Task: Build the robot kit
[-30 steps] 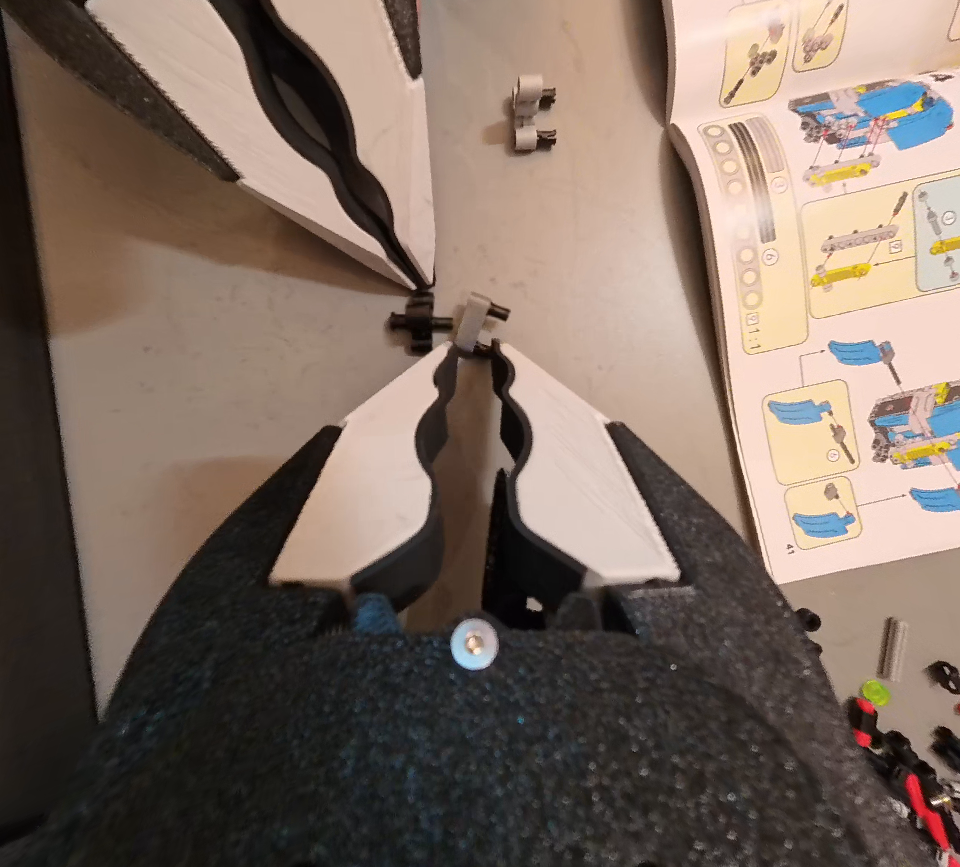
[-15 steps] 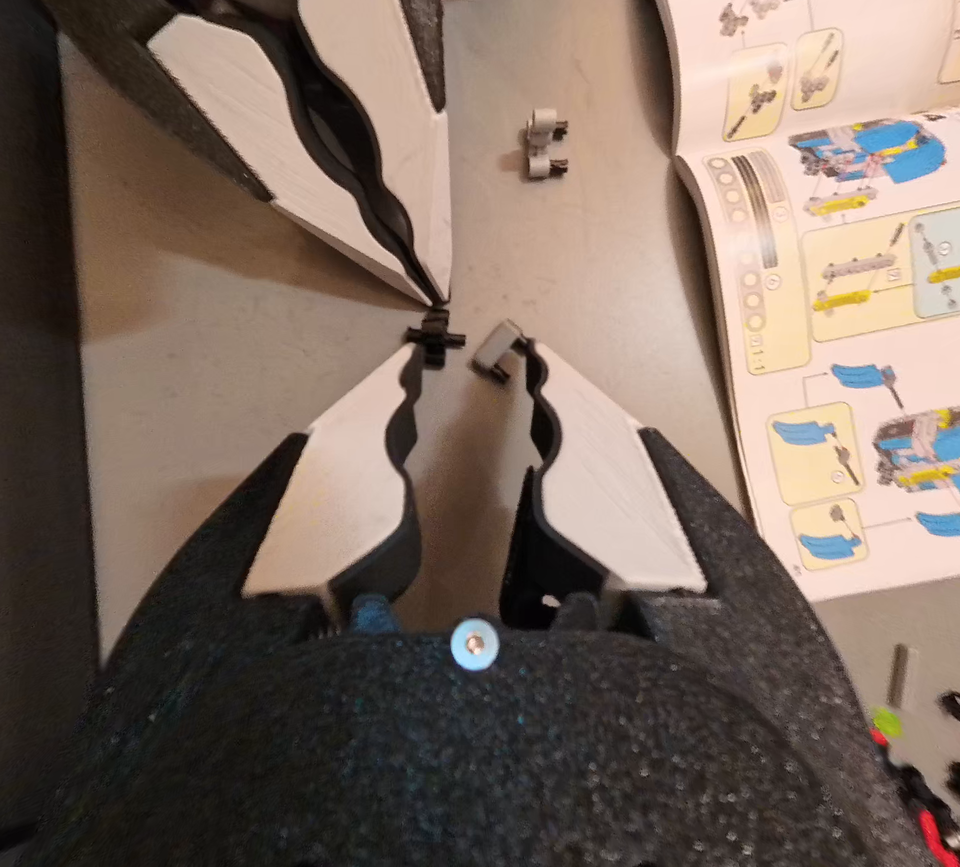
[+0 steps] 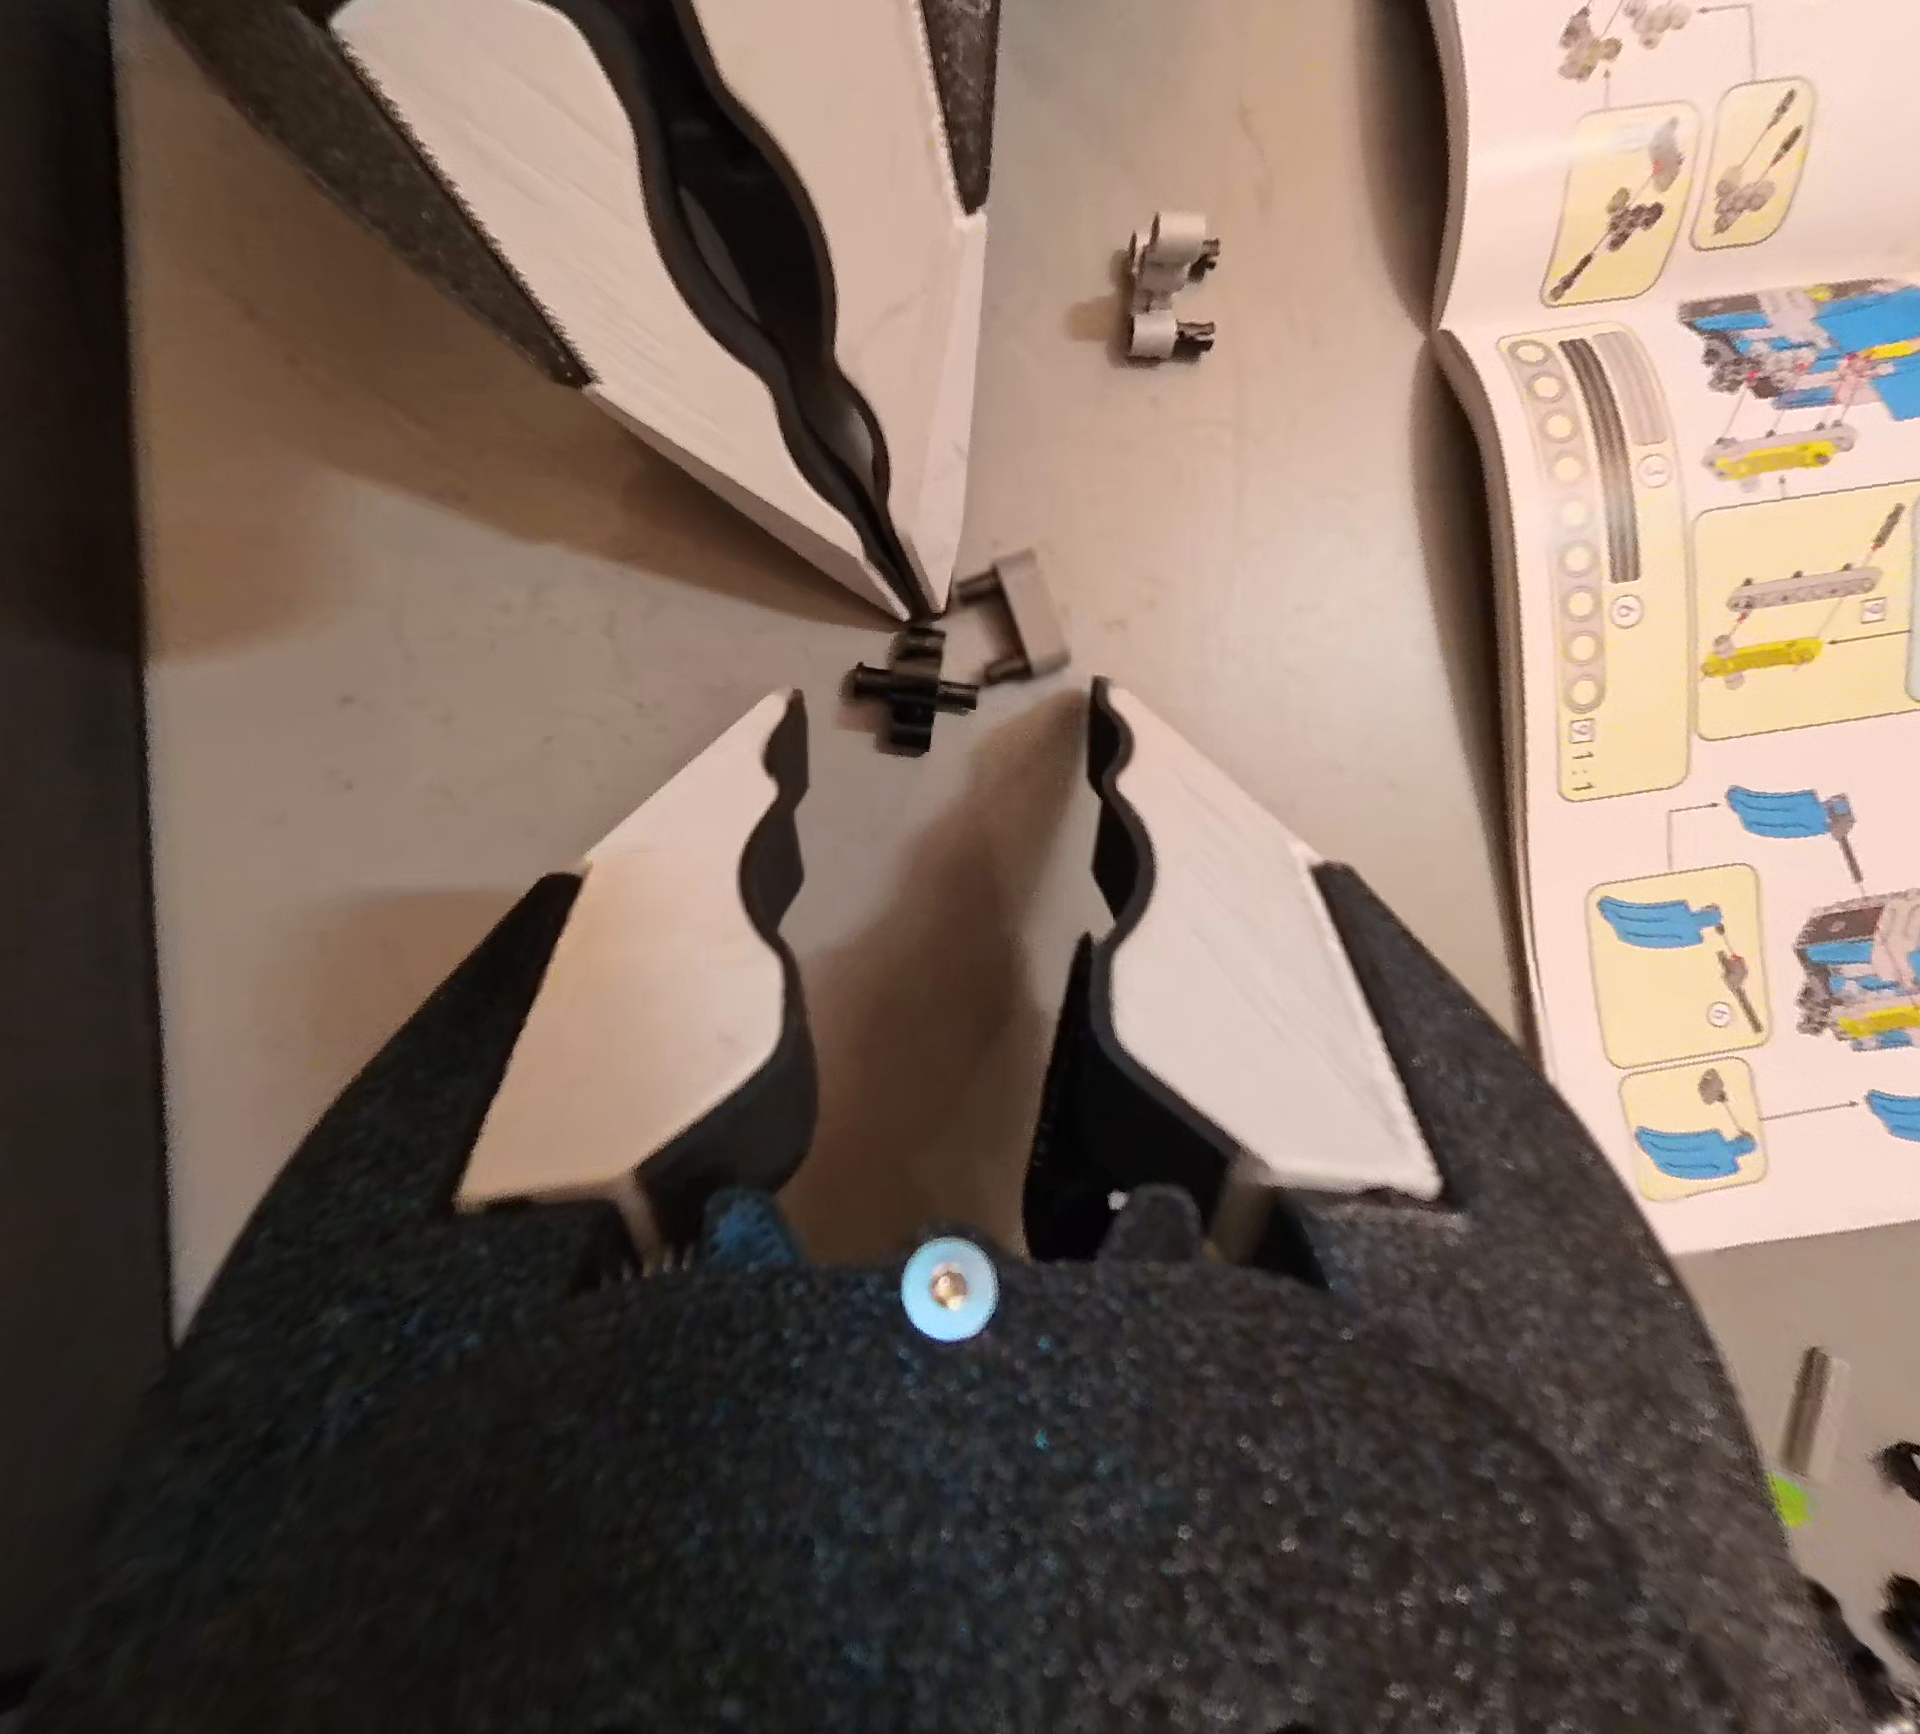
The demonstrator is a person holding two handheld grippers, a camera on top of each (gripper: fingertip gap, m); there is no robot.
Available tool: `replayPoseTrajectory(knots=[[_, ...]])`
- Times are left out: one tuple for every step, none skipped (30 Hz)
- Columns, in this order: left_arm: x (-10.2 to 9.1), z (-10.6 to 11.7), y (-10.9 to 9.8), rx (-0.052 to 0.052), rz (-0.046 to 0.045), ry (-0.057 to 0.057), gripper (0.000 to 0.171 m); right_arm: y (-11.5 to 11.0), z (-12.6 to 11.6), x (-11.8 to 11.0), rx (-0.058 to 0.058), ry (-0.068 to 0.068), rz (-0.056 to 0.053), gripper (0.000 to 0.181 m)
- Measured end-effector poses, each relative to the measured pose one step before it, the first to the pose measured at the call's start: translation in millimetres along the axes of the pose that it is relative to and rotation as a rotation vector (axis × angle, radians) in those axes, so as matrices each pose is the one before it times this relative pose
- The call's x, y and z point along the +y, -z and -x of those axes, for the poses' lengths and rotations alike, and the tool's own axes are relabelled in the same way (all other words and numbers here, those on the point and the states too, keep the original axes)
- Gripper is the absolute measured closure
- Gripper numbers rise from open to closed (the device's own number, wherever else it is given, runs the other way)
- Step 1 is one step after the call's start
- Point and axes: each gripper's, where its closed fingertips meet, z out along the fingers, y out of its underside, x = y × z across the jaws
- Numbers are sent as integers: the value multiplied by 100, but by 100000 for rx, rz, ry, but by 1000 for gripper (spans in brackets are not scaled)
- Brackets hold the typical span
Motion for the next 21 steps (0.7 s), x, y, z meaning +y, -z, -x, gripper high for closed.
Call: replayPoseTrajectory(knots=[[1,8,-2,6,-1,8,171,242,-109,-100,460,-13,-782,129],[7,-9,-5,-8,2,-13,171,283,-62,-137,385,122,-894,133],[0,1,0,-3,-3,-14,171,290,48,-203,-156,409,-1352,138],[-1,-1,0,7,-6,-5,171,239,176,-304,-673,632,-1827,140],[-1,2,0,-5,-5,-17,171,115,66,-299,-90,480,-1707,141],[0,6,0,-31,-2,-18,171,-26,138,-174,-669,37,-803,140],[0,5,0,-36,-3,-1,171,-157,251,-51,-1443,-340,-200,135],[0,7,0,-51,2,-5,171,-226,223,107,-1246,-142,775,132],[9,6,-6,-66,12,20,171,-239,160,164,-762,287,975,131],[4,7,0,-30,24,100,171,-214,153,117,-593,399,684,129],[9,23,-4,6,45,213,171,-169,62,-21,-88,497,46,127],[5,41,0,-40,55,364,171,-111,60,-174,50,650,-613,125],[6,76,-7,-117,44,567,171,-85,68,-149,83,585,-453,123],[1,70,3,-27,12,658,170,-84,11,-10,432,429,354,122],[8,100,8,-208,13,740,170,-87,-22,173,367,143,1227,122],[15,128,-4,-366,63,769,170,-84,-45,253,319,-209,1466,122],[15,90,6,-221,33,607,170,64,-53,-32,327,-256,-422,122],[11,101,4,-410,59,530,170,68,-63,124,77,-646,696,122],[27,110,-3,-364,119,567,170,103,-79,115,1,-965,521,122],[19,107,-18,-279,163,694,169,123,159,52,-1372,-1404,118,121],[10,140,-26,-314,196,986,169,101,499,-151,-3464,-1640,-1090,121]])
